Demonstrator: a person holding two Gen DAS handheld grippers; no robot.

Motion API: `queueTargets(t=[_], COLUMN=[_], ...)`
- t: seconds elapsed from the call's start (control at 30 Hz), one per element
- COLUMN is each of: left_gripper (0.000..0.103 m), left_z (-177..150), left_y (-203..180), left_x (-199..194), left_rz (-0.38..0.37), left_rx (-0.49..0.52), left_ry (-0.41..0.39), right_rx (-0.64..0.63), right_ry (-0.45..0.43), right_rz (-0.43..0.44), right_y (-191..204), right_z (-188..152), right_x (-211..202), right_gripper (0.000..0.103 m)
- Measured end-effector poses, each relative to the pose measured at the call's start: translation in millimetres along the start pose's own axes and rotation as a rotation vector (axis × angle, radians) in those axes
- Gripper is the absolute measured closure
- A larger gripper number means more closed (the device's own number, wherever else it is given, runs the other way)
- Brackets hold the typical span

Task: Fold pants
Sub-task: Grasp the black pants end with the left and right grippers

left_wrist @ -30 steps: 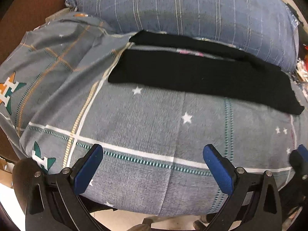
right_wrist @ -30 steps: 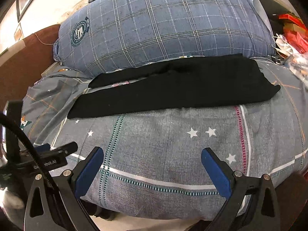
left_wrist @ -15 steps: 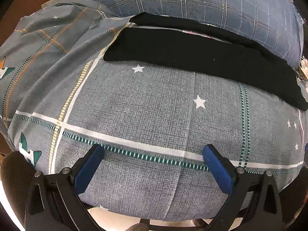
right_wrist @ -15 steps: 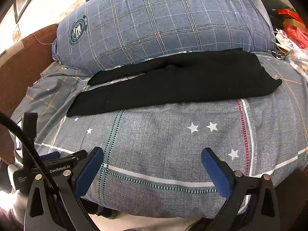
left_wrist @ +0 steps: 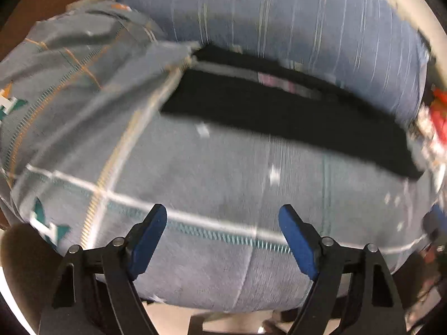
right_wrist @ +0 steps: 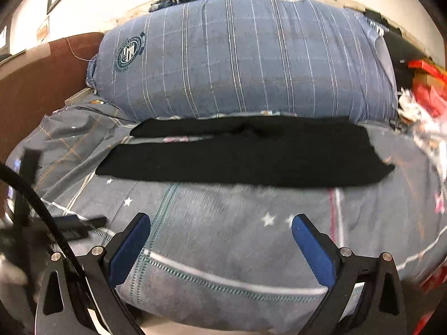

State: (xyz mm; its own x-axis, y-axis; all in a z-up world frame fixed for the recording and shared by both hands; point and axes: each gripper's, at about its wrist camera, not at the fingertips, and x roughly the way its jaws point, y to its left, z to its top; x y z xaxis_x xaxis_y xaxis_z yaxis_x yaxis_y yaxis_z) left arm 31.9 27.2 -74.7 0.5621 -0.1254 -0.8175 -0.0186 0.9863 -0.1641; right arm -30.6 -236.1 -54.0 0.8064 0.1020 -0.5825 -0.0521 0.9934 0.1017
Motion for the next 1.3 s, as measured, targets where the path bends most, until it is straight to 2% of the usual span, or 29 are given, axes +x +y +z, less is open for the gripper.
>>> queueTargets(t=[0.07, 0.17, 0.3, 0.43, 0.57, 0.6, 0.63, 0.77, 0.8, 0.87, 0.9, 0.93, 0.97, 1.03, 1.07, 1.1, 1.13, 1.23, 1.3], left_gripper=[0.020, 0.021, 0.020, 0.020, 0.020, 0.020, 0.017, 0.018, 0.024, 0.084, 0.088, 0.096, 0.096, 0.096, 0.097, 0.097, 0.097, 0.097, 0.097], left_z=[13, 36, 67, 101, 110, 112, 114, 120, 122, 125, 127, 130, 131, 134, 135, 135, 134, 138, 139], left_y=[11, 30, 58, 81, 88, 87, 82, 61, 55, 43, 40, 41, 43, 52, 57, 64, 67, 82, 85], left_x=[-10, -6, 13, 50, 83, 92, 93, 102, 104, 104, 103, 101, 100, 99, 97, 94, 92, 83, 75], left_rz=[-0.028, -0.022, -0.001, -0.023, -0.066, -0.071, -0.055, -0.068, -0.073, -0.039, -0.046, -0.049, -0.050, -0.101, -0.126, -0.156, -0.180, -0.275, -0.309], left_rx=[-0.013, -0.027, -0.040, -0.054, -0.076, -0.076, -0.058, 0.011, 0.028, 0.070, 0.071, 0.050, 0.037, -0.009, -0.035, -0.069, -0.094, -0.192, -0.216], left_ry=[-0.032, -0.029, -0.011, 0.031, 0.101, 0.120, 0.101, 0.106, 0.111, 0.110, 0.118, 0.126, 0.133, 0.153, 0.161, 0.170, 0.173, 0.172, 0.154], right_rx=[0.028, 0.129, 0.267, 0.408, 0.628, 0.657, 0.681, 0.734, 0.741, 0.744, 0.743, 0.741, 0.743, 0.738, 0.738, 0.743, 0.753, 0.758, 0.746], right_ry=[0.004, 0.040, 0.082, 0.098, 0.105, 0.105, 0.106, 0.131, 0.143, 0.159, 0.168, 0.176, 0.189, 0.189, 0.177, 0.172, 0.169, 0.141, 0.127], right_rz=[-0.019, -0.041, -0.055, -0.076, -0.026, -0.025, -0.028, -0.054, -0.051, -0.044, -0.035, -0.028, -0.019, -0.034, -0.021, -0.003, 0.016, 0.060, 0.077], right_y=[-13, -50, -113, -179, -243, -252, -261, -283, -284, -282, -281, -281, -276, -276, -277, -278, -280, -285, -285], right_z=[6, 15, 26, 35, 33, 33, 33, 35, 36, 38, 40, 42, 46, 48, 49, 48, 49, 54, 59], right_x=[-1, 2, 10, 16, 23, 26, 29, 50, 59, 72, 80, 87, 96, 101, 100, 98, 96, 82, 75], right_gripper=[0.000, 0.000, 0.004, 0.010, 0.011, 0.012, 0.012, 0.012, 0.013, 0.017, 0.023, 0.034, 0.041, 0.062, 0.069, 0.084, 0.091, 0.092, 0.093])
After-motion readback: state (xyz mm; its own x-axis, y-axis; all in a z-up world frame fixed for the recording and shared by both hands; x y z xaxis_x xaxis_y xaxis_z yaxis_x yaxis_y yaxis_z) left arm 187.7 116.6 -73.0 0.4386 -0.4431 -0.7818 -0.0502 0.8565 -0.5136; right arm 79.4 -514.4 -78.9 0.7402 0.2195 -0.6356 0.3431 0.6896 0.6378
